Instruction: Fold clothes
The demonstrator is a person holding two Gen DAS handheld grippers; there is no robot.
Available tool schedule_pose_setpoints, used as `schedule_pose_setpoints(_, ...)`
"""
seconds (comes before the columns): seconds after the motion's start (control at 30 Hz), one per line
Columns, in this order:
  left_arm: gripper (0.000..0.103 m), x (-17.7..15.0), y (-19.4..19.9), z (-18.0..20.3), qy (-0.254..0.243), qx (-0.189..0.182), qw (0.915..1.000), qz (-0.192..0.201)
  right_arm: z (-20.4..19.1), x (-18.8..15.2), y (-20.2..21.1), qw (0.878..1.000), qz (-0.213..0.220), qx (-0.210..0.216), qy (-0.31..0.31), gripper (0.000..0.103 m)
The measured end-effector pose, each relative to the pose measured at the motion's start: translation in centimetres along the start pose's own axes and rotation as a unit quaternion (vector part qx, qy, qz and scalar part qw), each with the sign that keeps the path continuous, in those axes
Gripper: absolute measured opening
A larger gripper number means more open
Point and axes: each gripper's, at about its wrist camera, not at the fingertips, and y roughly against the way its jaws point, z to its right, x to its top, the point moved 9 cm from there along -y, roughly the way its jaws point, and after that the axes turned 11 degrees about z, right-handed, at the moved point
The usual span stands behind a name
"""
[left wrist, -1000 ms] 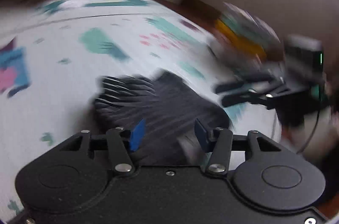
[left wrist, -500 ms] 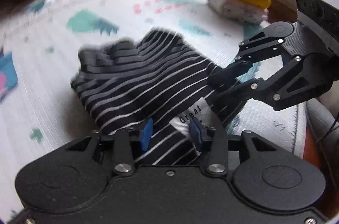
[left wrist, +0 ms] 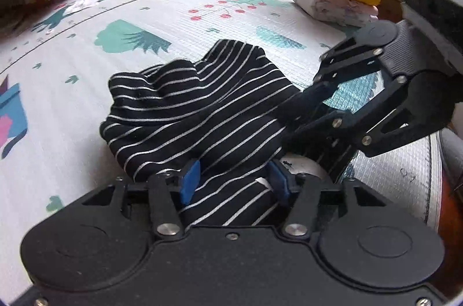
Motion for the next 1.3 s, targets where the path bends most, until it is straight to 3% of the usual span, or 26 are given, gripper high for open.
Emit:
schedule_pose_setpoints(0.1,0.052,0.2,0.7,0.0,0.014,0.001,0.9999,0.004,-0.7,0.6,2.4,0.999,0.042,0.001,0.002,0.03)
schedule_pose_setpoints(0.17,0.053,0.0,0.8,-0.2,0.02,0.001,0.9998,0.001,-0.5,-1.2,1.7,1.0,0.013,0.001,-0.013,0.033)
schedule_pose_setpoints(0.23,0.057,-0.1,0.9,-0.4,0.027,0.001,0.9996,-0.002,0.8,-2.5,0.7,0.997,0.011,0.016,-0.08,0.033)
schedule_pose_setpoints(0.37,0.058,-0.4,1.2,-0.7,0.039,0.001,0.9992,-0.009,0.3,-0.8,0.0,0.999,-0.022,0.026,-0.025,0.034)
schedule_pose_setpoints(0.5,0.056,2.1,2.3,-1.2,0.017,0.002,0.9992,0.036,2.2,0.4,1.5,0.999,0.03,-0.021,-0.006,0.034)
schedule_pose_setpoints(0.63,0.056,4.8,0.4,-2.0,-0.059,0.0,0.996,0.068,5.5,1.8,0.8,0.996,0.049,-0.073,-0.001,0.034)
schedule_pose_setpoints(0.7,0.056,4.9,-1.5,-2.8,-0.076,0.003,0.9956,0.054,6.1,2.3,-0.1,0.996,0.045,-0.07,0.022,0.034)
schedule_pose_setpoints(0.83,0.06,2.5,-5.3,-4.7,-0.079,0.005,0.9968,-0.004,6.6,0.2,-4.5,0.998,-0.039,-0.044,0.029,0.034)
schedule_pose_setpoints(0.9,0.06,2.7,-5.7,-4.7,-0.081,0.005,0.9966,-0.013,7.3,0.1,-5.1,0.998,-0.033,-0.044,-0.004,0.034)
schedule_pose_setpoints(1.0,0.06,2.9,-5.7,-4.8,-0.071,0.003,0.9974,-0.016,7.2,0.1,-5.0,0.998,-0.036,-0.042,0.004,0.035)
schedule_pose_setpoints(1.1,0.06,4.6,-3.7,-5.5,-0.021,0.01,0.9997,0.006,7.3,1.6,-3.0,0.997,0.002,-0.053,-0.047,0.039)
schedule_pose_setpoints(1.17,0.06,5.4,-1.2,-6.4,0.055,0.017,0.9976,0.039,7.6,3.0,-1.1,0.993,0.039,-0.064,-0.096,0.063)
schedule_pose_setpoints(1.23,0.061,5.4,1.0,-7.3,0.126,0.022,0.9902,0.057,8.3,2.7,1.0,0.979,0.059,-0.073,-0.18,0.071)
schedule_pose_setpoints(1.3,0.061,3.7,2.5,-8.1,0.205,0.018,0.977,0.055,8.3,1.1,2.2,0.963,0.053,-0.067,-0.256,0.071)
